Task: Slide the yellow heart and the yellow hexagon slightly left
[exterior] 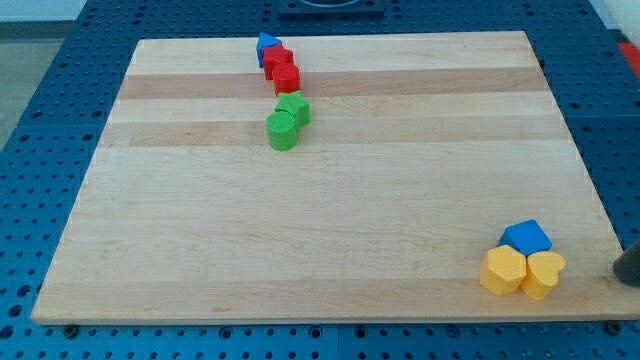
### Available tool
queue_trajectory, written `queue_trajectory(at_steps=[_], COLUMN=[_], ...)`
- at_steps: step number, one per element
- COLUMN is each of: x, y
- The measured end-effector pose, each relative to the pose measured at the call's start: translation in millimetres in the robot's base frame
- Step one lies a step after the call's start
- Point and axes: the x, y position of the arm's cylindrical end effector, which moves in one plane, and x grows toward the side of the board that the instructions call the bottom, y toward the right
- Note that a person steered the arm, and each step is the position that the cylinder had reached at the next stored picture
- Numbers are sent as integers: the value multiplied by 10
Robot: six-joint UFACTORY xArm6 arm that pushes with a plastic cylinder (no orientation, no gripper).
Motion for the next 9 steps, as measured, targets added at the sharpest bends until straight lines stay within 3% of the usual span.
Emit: queue_trajectory(at_steps=[2,6,9], x=[-75,-23,-22], y=[-444,-456,-990])
